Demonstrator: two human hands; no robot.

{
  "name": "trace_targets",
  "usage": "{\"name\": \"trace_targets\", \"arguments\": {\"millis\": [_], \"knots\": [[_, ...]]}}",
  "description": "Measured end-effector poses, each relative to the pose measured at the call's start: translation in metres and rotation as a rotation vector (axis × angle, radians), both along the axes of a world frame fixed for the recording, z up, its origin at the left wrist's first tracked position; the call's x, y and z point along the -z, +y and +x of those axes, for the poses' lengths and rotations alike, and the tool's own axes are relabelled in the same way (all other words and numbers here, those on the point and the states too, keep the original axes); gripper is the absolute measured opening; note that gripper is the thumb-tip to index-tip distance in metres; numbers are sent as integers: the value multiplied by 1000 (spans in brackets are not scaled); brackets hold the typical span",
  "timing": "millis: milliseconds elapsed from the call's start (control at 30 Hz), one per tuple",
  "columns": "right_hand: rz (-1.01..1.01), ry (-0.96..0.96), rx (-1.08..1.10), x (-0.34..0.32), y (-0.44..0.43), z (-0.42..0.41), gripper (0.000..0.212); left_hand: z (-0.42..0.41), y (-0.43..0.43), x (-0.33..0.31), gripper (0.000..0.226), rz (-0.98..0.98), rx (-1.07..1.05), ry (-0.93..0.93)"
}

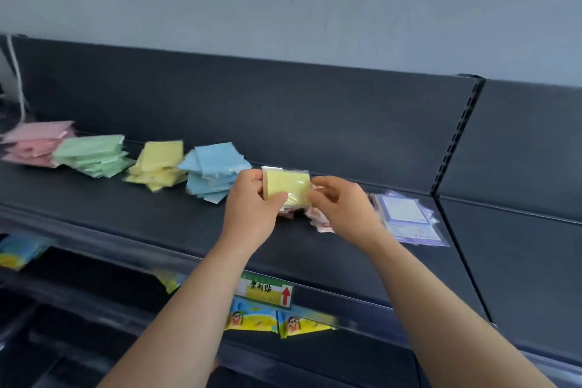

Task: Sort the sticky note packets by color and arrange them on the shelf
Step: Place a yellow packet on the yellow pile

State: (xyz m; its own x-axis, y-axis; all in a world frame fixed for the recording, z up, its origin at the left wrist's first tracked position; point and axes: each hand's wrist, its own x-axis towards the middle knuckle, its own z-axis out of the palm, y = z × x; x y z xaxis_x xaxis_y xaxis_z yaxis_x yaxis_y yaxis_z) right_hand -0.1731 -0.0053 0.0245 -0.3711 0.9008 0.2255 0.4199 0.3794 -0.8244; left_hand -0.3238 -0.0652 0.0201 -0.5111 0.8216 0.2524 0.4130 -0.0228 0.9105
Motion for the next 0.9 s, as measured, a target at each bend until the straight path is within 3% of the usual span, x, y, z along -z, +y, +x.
{"name": "trace_targets", "arguments": {"millis": [200,400,533,767,900], "knots": [[13,37,-37,-11,-1,-80,18,-74,-13,-6,40,13,-11,-7],[19,54,-18,-27,12,-185,25,-174,-18,-26,46,-111,-25,165],[53,2,-20,-33,23,-250,14,-238,-5,-32,44,-132,-90,254],[37,-191,47,-28,52,-323,22,-302,30,-24,16,-183,-95,317],[86,-368,71,-22,60,-340,31,-318,44,-11,15,-255,-65,387]]}}
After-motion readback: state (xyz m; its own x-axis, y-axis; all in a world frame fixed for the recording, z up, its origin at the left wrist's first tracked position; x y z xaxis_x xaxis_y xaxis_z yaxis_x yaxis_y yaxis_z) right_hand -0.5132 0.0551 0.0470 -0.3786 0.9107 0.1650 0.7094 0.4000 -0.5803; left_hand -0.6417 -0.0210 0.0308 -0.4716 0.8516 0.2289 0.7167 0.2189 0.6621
